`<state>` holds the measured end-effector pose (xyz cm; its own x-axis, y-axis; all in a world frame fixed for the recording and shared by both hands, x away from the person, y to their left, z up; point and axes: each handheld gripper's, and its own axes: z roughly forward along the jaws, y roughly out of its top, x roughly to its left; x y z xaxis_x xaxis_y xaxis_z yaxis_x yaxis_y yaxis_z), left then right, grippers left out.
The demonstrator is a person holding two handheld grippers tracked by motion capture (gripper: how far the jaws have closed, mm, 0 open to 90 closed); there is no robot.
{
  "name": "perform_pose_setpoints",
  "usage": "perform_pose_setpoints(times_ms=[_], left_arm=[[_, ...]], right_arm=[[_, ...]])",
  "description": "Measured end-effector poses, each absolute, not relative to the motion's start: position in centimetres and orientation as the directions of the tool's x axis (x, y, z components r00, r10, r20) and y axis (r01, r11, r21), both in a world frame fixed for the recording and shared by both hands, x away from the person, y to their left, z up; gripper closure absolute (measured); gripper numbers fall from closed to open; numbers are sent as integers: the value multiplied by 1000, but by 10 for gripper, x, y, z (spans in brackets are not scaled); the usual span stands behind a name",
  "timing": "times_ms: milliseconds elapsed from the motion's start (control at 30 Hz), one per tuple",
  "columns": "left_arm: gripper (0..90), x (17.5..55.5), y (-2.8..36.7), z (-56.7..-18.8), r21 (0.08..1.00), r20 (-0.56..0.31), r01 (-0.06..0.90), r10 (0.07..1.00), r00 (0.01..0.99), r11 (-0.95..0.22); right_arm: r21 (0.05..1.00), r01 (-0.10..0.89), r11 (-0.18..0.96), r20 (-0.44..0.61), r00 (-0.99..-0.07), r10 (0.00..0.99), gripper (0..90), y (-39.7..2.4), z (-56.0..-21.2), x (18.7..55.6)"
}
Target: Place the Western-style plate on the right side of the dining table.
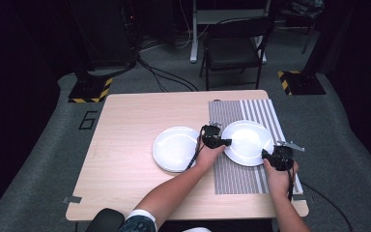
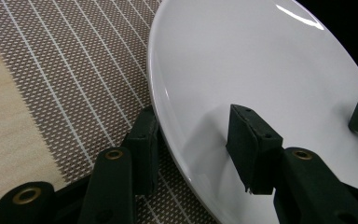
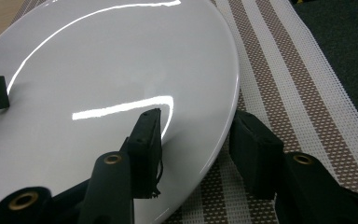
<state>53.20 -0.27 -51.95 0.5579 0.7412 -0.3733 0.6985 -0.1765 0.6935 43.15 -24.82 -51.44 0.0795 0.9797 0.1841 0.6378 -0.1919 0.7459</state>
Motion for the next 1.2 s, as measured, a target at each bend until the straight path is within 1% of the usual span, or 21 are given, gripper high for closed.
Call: perform_pose_setpoints(times_ms=[500,967,1200], left_arm=[[547,531,-4,-519,698,-354,690,745,565,-191],[520,532,-3,-519,695,-368,696,740,563,-184],[506,531,-4,-519,698,-353,688,742,569,-195]], right_arm=[[723,655,-217,211,90,973,536,-251,-518,435],[719,662,-210,198,94,976,515,-253,-517,434],[719,665,-204,195,88,977,514,-254,-517,434]])
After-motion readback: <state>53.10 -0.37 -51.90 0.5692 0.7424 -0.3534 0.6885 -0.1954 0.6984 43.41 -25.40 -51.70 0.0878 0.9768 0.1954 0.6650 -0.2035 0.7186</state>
